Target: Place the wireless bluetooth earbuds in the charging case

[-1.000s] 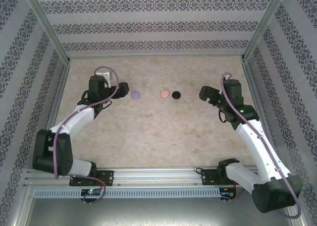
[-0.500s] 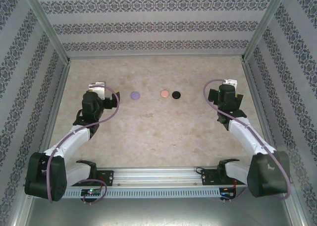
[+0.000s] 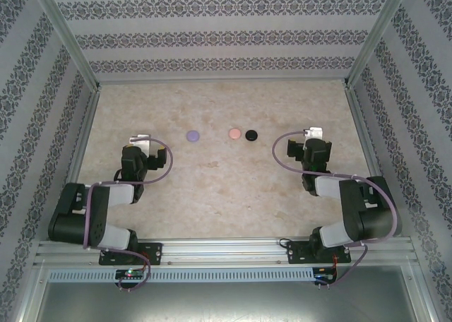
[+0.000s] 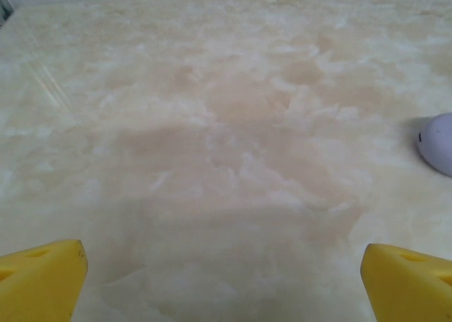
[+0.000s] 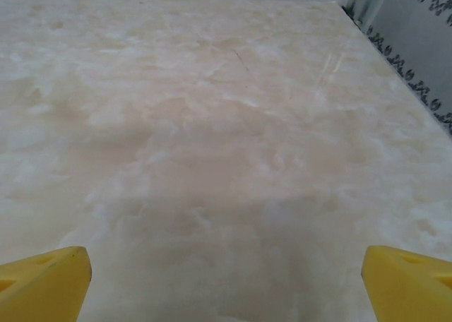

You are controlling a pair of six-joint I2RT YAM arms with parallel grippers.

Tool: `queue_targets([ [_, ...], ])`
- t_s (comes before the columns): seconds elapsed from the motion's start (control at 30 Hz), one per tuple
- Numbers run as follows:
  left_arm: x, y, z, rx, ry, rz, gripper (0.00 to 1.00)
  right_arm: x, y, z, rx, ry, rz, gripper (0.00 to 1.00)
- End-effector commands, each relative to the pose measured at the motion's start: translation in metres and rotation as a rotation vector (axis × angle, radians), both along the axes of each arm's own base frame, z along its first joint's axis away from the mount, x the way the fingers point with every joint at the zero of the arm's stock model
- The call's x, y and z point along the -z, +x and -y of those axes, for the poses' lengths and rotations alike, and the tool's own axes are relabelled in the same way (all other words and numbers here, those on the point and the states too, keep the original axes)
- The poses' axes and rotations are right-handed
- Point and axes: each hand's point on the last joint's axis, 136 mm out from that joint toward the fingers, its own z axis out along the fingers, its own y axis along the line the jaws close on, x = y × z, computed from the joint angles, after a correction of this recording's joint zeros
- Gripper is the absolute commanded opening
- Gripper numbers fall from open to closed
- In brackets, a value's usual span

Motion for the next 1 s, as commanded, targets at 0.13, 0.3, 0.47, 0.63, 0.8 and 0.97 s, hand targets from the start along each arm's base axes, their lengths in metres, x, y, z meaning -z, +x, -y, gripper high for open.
queue_targets([
  [0.13, -0.012, 0.022, 0.003, 0.072, -0.061, 0.091, 0.99, -0.021, 0.019, -0.011, -0.117, 0.075, 0.123, 0.98],
  [0.3, -0.007, 0.027, 0.001, 0.09, -0.096, 0.04, 0.99, -0.02, 0.019, -0.01, -0.121, 0.081, 0.103, 0.98],
  [0.47, -0.005, 0.029, -0.008, 0.016, -0.065, 0.026, 1.0, -0.022, 0.015, -0.002, -0.04, 0.044, 0.125, 0.98],
  [0.63, -0.006, 0.029, -0.007, 0.017, -0.063, 0.03, 0.99, -0.022, 0.014, -0.006, -0.05, 0.029, 0.126, 0.98],
  [0.8, -0.006, 0.028, -0.008, 0.016, -0.062, 0.029, 1.0, -0.02, 0.018, -0.006, -0.086, 0.075, 0.105, 0.98],
  [0.97, -0.006, 0.029, -0.008, 0.016, -0.063, 0.028, 1.0, -0.021, 0.018, -0.014, -0.136, 0.074, 0.109, 0.98],
])
